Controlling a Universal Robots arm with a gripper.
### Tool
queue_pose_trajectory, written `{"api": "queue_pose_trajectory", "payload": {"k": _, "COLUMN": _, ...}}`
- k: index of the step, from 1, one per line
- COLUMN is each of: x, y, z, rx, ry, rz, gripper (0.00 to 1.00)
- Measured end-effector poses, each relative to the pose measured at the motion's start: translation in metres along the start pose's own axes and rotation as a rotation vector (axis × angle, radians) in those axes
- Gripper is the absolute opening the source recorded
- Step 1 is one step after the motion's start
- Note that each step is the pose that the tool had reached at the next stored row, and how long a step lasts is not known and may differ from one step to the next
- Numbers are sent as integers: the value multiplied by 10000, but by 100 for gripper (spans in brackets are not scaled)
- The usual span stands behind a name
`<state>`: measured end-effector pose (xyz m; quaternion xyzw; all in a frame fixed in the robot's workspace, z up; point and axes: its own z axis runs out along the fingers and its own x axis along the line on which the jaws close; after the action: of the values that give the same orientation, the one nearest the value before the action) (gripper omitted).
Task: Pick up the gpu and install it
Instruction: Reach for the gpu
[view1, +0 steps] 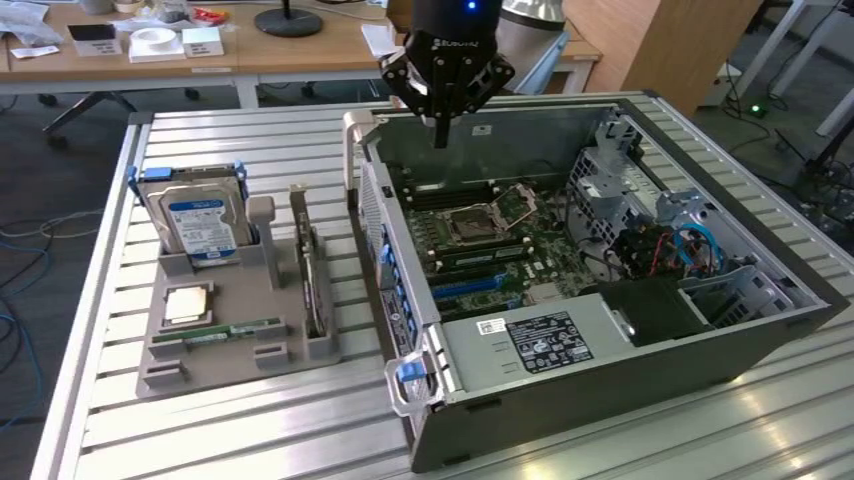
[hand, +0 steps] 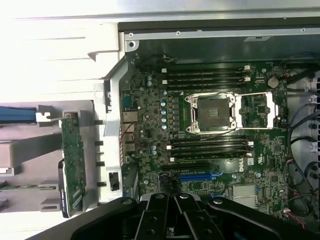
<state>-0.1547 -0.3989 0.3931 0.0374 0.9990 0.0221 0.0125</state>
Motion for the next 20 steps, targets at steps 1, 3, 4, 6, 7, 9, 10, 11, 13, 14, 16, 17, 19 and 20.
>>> {"api": "queue_pose_trajectory", "payload": {"k": 1, "x": 13, "y": -1, "z": 0, "rx": 0, "ry": -1, "rz": 0, "gripper": 11}}
{"api": "queue_pose_trajectory", "payload": {"k": 3, "x": 40, "y": -3, "z": 0, "rx": -1, "ry": -1, "rz": 1, "gripper": 11}}
{"api": "queue_pose_trajectory", "payload": {"k": 4, "x": 54, "y": -4, "z": -1, "rx": -1, "ry": 0, "rz": 1, "gripper": 11}}
{"api": "queue_pose_trajectory", "payload": {"k": 6, "x": 81, "y": -6, "z": -1, "rx": -1, "ry": -1, "rz": 1, "gripper": 11}}
{"api": "queue_pose_trajectory", "payload": {"k": 7, "x": 96, "y": -7, "z": -2, "rx": -1, "ry": 0, "rz": 1, "gripper": 11}}
{"api": "queue_pose_trajectory", "payload": {"k": 9, "x": 127, "y": -9, "z": -2, "rx": 0, "ry": -1, "rz": 0, "gripper": 11}}
{"api": "queue_pose_trajectory", "payload": {"k": 10, "x": 143, "y": -11, "z": -3, "rx": 0, "ry": 0, "rz": 1, "gripper": 11}}
{"api": "queue_pose_trajectory", "payload": {"k": 11, "x": 156, "y": -12, "z": -3, "rx": 0, "ry": 0, "rz": 1, "gripper": 11}}
{"api": "queue_pose_trajectory", "payload": {"k": 13, "x": 183, "y": -13, "z": -3, "rx": -1, "ry": -1, "rz": 1, "gripper": 11}}
{"api": "queue_pose_trajectory", "payload": {"k": 14, "x": 195, "y": -14, "z": -4, "rx": 0, "ry": -1, "rz": 1, "gripper": 11}}
{"api": "queue_pose_trajectory", "payload": {"k": 16, "x": 214, "y": -16, "z": -4, "rx": 0, "ry": -1, "rz": 1, "gripper": 11}}
{"api": "queue_pose_trajectory", "payload": {"k": 17, "x": 223, "y": -17, "z": -5, "rx": 0, "ry": -1, "rz": 2, "gripper": 11}}
{"api": "queue_pose_trajectory", "payload": {"k": 19, "x": 243, "y": -18, "z": -5, "rx": 0, "ry": -1, "rz": 1, "gripper": 11}}
{"api": "queue_pose_trajectory", "payload": {"k": 20, "x": 253, "y": -19, "z": -5, "rx": -1, "ry": -1, "rz": 1, "gripper": 11}}
